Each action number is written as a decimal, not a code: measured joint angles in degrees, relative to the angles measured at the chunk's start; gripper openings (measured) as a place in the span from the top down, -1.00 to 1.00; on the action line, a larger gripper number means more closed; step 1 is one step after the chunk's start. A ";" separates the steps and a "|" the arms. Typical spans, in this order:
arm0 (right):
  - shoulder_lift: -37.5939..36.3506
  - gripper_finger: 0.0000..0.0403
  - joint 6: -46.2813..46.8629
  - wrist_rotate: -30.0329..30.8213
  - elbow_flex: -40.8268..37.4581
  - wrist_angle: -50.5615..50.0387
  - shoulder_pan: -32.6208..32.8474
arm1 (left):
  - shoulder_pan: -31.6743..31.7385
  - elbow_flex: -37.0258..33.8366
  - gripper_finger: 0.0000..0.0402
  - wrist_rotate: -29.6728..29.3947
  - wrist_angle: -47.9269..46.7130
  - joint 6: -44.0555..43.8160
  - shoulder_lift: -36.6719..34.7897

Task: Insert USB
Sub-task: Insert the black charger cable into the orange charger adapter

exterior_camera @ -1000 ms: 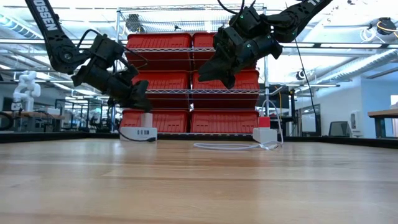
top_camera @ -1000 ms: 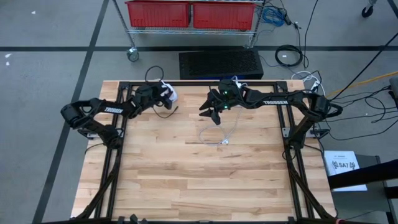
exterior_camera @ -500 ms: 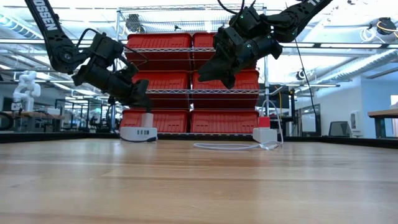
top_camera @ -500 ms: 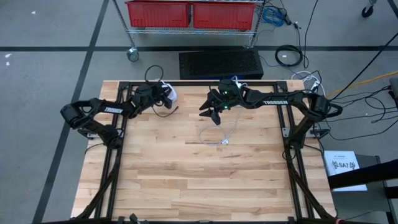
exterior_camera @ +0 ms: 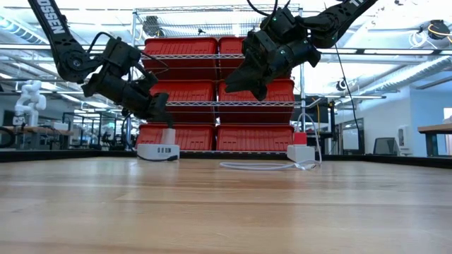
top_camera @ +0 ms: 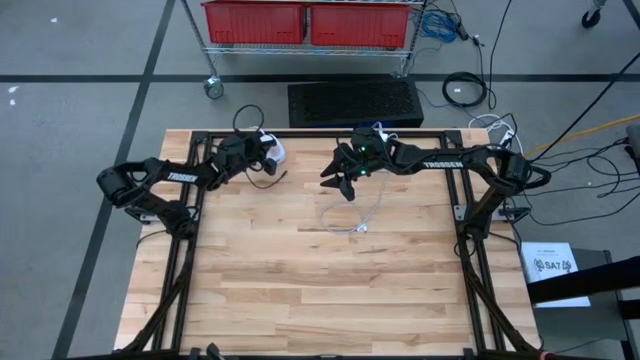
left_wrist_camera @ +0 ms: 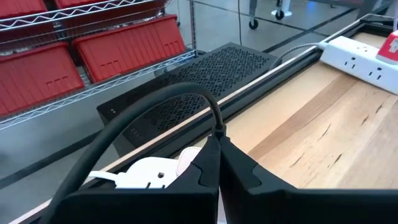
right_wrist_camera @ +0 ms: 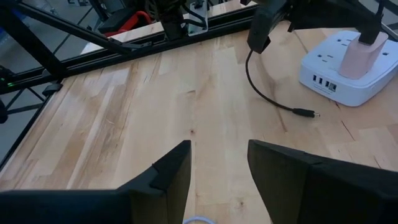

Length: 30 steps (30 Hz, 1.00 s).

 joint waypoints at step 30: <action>0.00 0.25 -0.84 0.00 0.00 0.00 0.01 | -0.26 4.70 0.27 -0.39 3.16 -4.72 5.12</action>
